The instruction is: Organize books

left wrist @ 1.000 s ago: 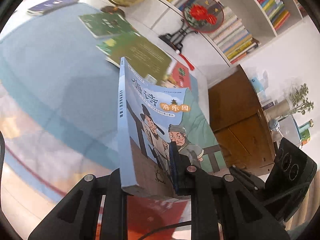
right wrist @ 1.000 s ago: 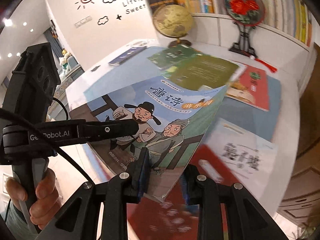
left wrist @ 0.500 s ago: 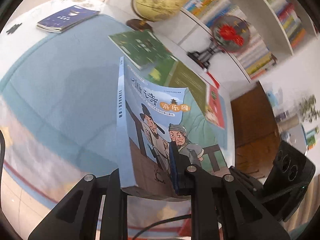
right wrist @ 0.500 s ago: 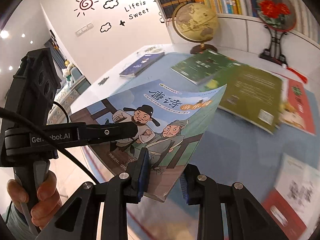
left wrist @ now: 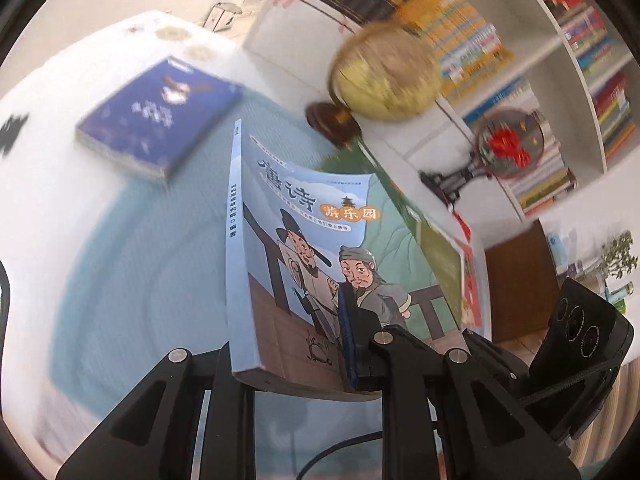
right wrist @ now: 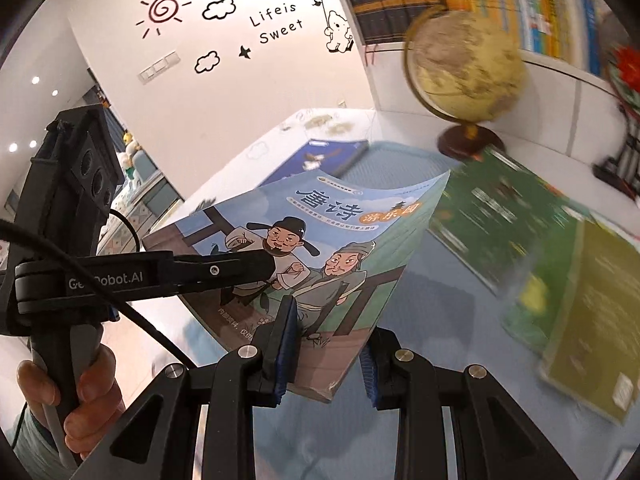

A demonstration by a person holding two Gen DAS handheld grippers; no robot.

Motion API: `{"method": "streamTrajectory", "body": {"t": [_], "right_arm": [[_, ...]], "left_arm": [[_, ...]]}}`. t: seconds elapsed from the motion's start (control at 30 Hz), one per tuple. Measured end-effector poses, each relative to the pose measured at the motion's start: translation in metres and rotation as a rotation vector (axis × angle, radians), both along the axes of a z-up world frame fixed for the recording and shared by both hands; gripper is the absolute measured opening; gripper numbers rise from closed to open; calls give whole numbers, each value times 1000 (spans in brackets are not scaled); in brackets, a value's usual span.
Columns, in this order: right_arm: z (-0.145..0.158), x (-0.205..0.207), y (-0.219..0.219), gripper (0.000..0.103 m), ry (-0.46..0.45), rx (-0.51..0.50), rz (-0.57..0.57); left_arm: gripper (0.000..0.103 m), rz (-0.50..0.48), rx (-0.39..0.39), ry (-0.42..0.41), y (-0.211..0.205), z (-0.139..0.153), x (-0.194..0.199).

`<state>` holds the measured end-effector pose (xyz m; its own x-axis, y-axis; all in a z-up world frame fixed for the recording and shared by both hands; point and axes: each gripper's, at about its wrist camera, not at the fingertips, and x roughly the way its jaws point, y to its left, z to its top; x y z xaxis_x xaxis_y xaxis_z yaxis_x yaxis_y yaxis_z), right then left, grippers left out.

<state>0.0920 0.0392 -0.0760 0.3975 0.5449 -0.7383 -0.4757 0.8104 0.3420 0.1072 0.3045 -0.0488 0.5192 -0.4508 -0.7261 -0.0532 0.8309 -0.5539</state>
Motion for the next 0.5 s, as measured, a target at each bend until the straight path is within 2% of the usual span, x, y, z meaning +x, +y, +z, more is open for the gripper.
{"method": "streamTrajectory", "body": {"t": [0.1,0.3,0.43,0.5], "right_arm": [[-5,34,47,28,-9,-16,-23],[-23,98,137,28,-10,-45,-42],[-42,133,172,28,24,-64,-72],[-50,145,178,29,46,-64,-103]], "left_arm": [[16,0,-20,4,44,-8,35],[16,-14,-7,26,125,-31,104],[16,-38,-19,68,151,-55,134],[17,-49,-52,83,157,-64,142]]}}
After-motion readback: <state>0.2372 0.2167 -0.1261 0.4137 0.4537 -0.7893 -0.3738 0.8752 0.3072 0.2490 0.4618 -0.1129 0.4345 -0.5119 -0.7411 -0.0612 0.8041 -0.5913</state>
